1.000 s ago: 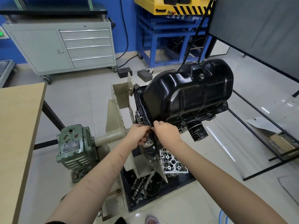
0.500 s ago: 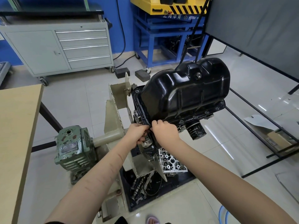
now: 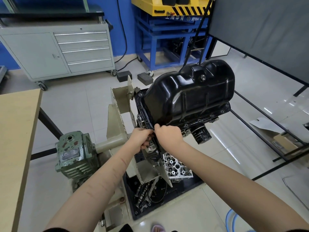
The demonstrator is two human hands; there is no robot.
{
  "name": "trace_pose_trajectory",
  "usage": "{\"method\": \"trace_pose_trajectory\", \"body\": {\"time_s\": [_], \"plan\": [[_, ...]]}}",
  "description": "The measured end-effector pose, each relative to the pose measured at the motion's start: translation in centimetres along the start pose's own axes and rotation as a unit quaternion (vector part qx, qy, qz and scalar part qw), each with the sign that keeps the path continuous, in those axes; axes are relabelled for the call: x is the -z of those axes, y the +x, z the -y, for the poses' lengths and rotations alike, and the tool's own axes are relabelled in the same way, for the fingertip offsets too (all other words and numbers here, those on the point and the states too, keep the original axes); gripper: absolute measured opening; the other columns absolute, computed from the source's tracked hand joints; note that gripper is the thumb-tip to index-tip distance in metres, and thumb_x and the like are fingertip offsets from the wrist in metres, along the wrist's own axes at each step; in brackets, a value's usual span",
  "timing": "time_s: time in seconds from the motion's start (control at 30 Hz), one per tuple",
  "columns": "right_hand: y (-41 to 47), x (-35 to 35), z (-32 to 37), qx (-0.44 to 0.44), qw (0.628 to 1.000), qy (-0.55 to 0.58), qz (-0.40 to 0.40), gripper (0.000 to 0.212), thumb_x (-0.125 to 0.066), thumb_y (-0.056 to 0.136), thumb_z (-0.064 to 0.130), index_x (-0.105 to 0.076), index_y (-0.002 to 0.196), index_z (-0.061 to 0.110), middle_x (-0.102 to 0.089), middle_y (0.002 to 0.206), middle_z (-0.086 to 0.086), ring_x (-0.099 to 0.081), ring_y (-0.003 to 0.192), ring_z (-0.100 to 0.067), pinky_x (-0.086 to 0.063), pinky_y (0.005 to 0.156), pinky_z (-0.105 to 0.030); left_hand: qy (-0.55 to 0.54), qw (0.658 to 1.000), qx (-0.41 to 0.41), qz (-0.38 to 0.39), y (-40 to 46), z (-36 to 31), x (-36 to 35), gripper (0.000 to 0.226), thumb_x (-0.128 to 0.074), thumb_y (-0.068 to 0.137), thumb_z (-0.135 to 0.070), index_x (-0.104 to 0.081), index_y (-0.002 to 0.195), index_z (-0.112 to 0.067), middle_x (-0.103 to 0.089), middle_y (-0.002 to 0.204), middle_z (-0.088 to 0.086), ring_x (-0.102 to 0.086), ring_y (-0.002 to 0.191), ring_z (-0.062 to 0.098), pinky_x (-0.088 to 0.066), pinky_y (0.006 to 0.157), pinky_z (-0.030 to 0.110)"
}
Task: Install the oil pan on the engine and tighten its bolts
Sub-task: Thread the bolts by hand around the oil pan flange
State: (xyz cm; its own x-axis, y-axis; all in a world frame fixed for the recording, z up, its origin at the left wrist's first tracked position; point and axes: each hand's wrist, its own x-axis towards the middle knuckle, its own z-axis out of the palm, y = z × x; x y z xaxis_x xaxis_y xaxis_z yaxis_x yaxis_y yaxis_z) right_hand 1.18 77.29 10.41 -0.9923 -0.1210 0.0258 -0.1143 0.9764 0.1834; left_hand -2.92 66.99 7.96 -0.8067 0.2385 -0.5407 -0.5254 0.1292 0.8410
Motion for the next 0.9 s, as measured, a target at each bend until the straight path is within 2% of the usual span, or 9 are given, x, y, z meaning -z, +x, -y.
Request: {"method": "trace_pose_trajectory", "body": {"time_s": [0.13, 0.2, 0.33, 0.53, 0.7, 0.77, 0.8, 0.83, 0.9], "plan": [[0.1, 0.5, 0.5, -0.015, 0.999, 0.039, 0.006, 0.022, -0.036, 0.09, 0.0, -0.047, 0.108, 0.003, -0.061, 0.108, -0.014, -0.06, 0.1, -0.031, -0.044, 0.068, -0.035, -0.001, 1.0, 0.001, -0.004, 0.0, -0.1, 0.1, 0.031, -0.052, 0.088, -0.009, -0.042, 0.058, -0.01, -0.038, 0.049, 0.003, -0.022, 0.026, 0.008, -0.014, 0.035, 0.008], [0.0, 0.5, 0.6, -0.013, 0.999, 0.043, -0.002, 0.024, -0.034, 0.091, 0.0, -0.046, 0.111, 0.003, -0.057, 0.112, -0.015, -0.056, 0.103, -0.031, -0.047, 0.074, -0.037, 0.003, 1.0, -0.006, -0.008, 0.1, -0.1, 0.1, 0.032, -0.052, 0.088, -0.009, -0.042, 0.057, -0.01, -0.038, 0.049, 0.004, -0.022, 0.026, 0.008, -0.014, 0.035, 0.008], [-0.1, 0.4, 0.9, 0.021, 0.999, 0.036, 0.006, 0.027, -0.036, 0.091, 0.0, -0.043, 0.117, 0.002, -0.05, 0.118, -0.017, -0.05, 0.109, -0.032, -0.047, 0.079, -0.037, 0.004, 1.0, -0.015, -0.006, 0.0, -0.1, 0.1, 0.029, -0.047, 0.088, -0.006, -0.041, 0.061, -0.01, -0.038, 0.053, 0.005, -0.023, 0.025, 0.007, -0.014, 0.034, 0.009], [0.0, 0.8, 0.6, 0.022, 0.999, 0.024, 0.038, 0.027, -0.04, 0.09, -0.003, -0.046, 0.116, 0.002, -0.053, 0.116, -0.016, -0.052, 0.108, -0.031, -0.047, 0.081, -0.037, 0.015, 1.0, -0.015, -0.003, 0.1, -0.1, 0.2, 0.03, -0.049, 0.086, -0.006, -0.041, 0.058, -0.01, -0.038, 0.052, 0.005, -0.022, 0.026, 0.007, -0.014, 0.034, 0.009], [-0.1, 1.0, 0.1, 0.007, 0.999, 0.001, 0.042, 0.023, -0.04, 0.09, 0.002, -0.049, 0.111, 0.001, -0.057, 0.112, -0.014, -0.056, 0.104, -0.029, -0.048, 0.075, -0.035, 0.015, 1.0, -0.006, 0.003, 0.2, -0.2, 0.2, 0.031, -0.053, 0.087, -0.011, -0.045, 0.057, -0.011, -0.039, 0.05, 0.003, -0.023, 0.026, 0.007, -0.014, 0.033, 0.009], [-0.3, 1.2, 0.1, -0.006, 0.999, -0.049, -0.021, 0.016, -0.064, 0.077, 0.018, -0.063, 0.09, 0.009, -0.066, 0.087, -0.007, -0.065, 0.08, -0.018, -0.049, 0.057, -0.025, 0.012, 1.0, -0.005, 0.003, 0.1, -0.2, 0.2, 0.03, -0.053, 0.088, -0.011, -0.046, 0.059, -0.011, -0.039, 0.051, 0.003, -0.023, 0.026, 0.007, -0.015, 0.033, 0.009], [-0.3, 1.4, 0.1, -0.013, 0.997, -0.066, -0.035, 0.02, -0.077, 0.062, 0.029, -0.066, 0.071, 0.016, -0.065, 0.067, -0.001, -0.064, 0.061, -0.011, -0.044, 0.045, -0.02, 0.011, 1.0, -0.005, 0.003, 0.1, -0.2, 0.1, 0.029, -0.053, 0.088, -0.011, -0.046, 0.06, -0.01, -0.039, 0.051, 0.003, -0.023, 0.025, 0.007, -0.015, 0.033, 0.009], [-0.2, 1.5, 0.2, -0.022, 0.996, -0.078, -0.033, 0.027, -0.081, 0.052, 0.038, -0.065, 0.06, 0.018, -0.062, 0.055, 0.001, -0.06, 0.05, -0.007, -0.04, 0.038, -0.017, 0.01, 1.0, -0.004, 0.003, 0.1, -0.2, 0.1, 0.028, -0.053, 0.088, -0.011, -0.046, 0.061, -0.011, -0.039, 0.052, 0.003, -0.023, 0.025, 0.007, -0.015, 0.033, 0.009], [-0.1, 1.0, 0.1, -0.039, 0.996, -0.083, -0.01, 0.031, -0.079, 0.055, 0.048, -0.066, 0.061, 0.021, -0.062, 0.056, 0.003, -0.06, 0.051, -0.004, -0.039, 0.039, -0.016, 0.012, 1.0, -0.003, 0.002, 0.1, -0.2, 0.1, 0.028, -0.052, 0.088, -0.011, -0.046, 0.061, -0.011, -0.039, 0.052, 0.003, -0.024, 0.026, 0.006, -0.015, 0.033, 0.009]]}}
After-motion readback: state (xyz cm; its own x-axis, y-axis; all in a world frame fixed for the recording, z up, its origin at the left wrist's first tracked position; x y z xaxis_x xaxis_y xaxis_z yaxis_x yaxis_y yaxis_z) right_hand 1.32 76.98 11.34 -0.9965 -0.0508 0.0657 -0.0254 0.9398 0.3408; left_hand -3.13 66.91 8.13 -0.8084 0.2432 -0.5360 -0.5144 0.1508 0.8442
